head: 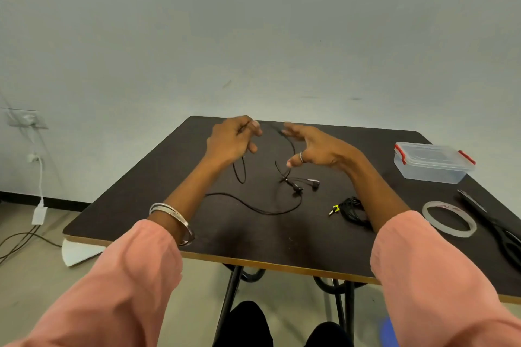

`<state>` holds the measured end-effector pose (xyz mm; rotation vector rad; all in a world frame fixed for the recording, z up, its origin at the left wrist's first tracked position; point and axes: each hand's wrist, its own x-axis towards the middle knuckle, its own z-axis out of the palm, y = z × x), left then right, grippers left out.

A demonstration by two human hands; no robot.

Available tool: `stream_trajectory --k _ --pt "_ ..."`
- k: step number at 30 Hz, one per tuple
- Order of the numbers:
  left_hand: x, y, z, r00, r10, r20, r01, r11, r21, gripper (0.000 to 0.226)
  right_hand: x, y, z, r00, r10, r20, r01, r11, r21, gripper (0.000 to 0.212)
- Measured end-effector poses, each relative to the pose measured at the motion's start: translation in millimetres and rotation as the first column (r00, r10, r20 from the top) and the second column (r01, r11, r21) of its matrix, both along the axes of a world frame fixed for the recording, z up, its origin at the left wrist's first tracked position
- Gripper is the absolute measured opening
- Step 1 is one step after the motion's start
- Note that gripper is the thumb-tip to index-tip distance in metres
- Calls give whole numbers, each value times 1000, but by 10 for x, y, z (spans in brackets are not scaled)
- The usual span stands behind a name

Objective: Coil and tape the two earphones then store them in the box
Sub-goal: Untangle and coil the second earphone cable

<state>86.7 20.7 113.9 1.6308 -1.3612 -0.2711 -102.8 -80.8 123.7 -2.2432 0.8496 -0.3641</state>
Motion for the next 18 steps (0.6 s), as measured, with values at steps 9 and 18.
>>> stream_trajectory --k 9,18 --pt "-74 50 -72 970 44 239 -68 993 96 33 250 159 23 985 -41 169 92 949 -303 13" --pt "398 321 -324 981 -182 -72 182 983 -5 30 -37 -21 42 575 -510 640 492 840 227 10"
